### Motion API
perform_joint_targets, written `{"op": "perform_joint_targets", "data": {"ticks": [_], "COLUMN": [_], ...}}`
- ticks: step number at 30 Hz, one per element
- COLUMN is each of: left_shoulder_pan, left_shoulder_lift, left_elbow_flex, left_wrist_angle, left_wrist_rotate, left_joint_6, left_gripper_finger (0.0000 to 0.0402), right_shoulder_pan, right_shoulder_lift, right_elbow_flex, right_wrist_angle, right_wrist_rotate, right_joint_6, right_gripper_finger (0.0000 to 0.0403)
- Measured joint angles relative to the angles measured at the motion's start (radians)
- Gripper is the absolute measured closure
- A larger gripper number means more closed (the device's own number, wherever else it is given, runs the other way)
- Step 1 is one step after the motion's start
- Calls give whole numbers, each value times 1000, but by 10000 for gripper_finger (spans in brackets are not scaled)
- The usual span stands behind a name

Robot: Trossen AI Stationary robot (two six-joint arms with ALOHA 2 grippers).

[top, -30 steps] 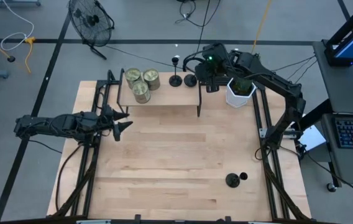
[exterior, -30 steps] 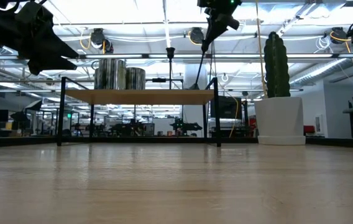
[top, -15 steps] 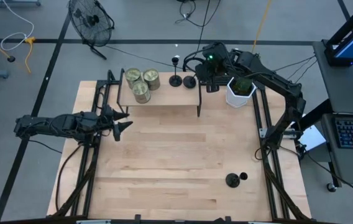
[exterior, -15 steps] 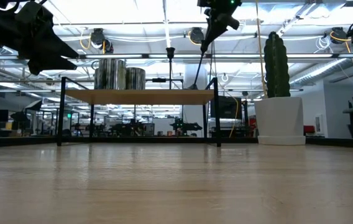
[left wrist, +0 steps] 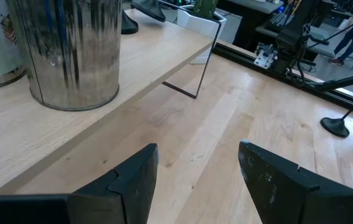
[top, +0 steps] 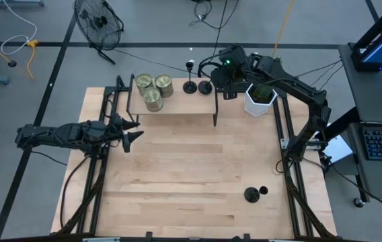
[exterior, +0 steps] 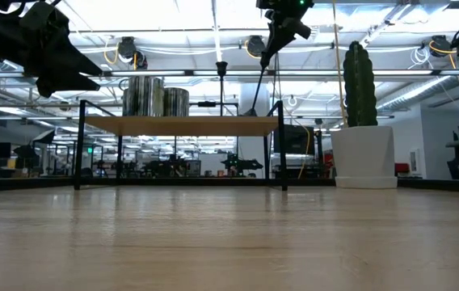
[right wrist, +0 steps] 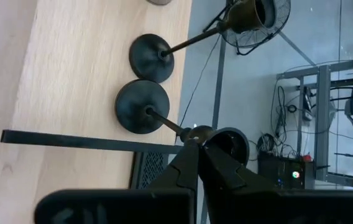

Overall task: Pick & Place candle stick holders
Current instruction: Put the top black candle holder on the shelf

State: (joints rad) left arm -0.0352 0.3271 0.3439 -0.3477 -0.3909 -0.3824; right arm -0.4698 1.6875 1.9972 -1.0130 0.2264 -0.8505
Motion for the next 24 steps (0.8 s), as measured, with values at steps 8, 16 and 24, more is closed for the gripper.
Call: {"op": "perform_joint_targets", "data": {"ticks": [8,16,24], "left_shoulder_pan": [0,0,0], "left_shoulder_lift": [0,0,0], "left_elbow_flex": [0,0,0], "left_wrist_angle": [0,0,0], "left_wrist_rotate": [0,0,1], "left_joint_6": [3,3,3], "left_gripper_finger": [169,169,169], "right_shoulder_pan": [0,0,0], "right_shoulder_lift": [0,23,41], "right_elbow_flex": [0,1,2], "right_wrist_angle": [-1,1,23], "right_wrist_rotate": [-25,-19,-14], "right_joint_6": [0,1,-7], "right_gripper_finger": [403,403,380]}}
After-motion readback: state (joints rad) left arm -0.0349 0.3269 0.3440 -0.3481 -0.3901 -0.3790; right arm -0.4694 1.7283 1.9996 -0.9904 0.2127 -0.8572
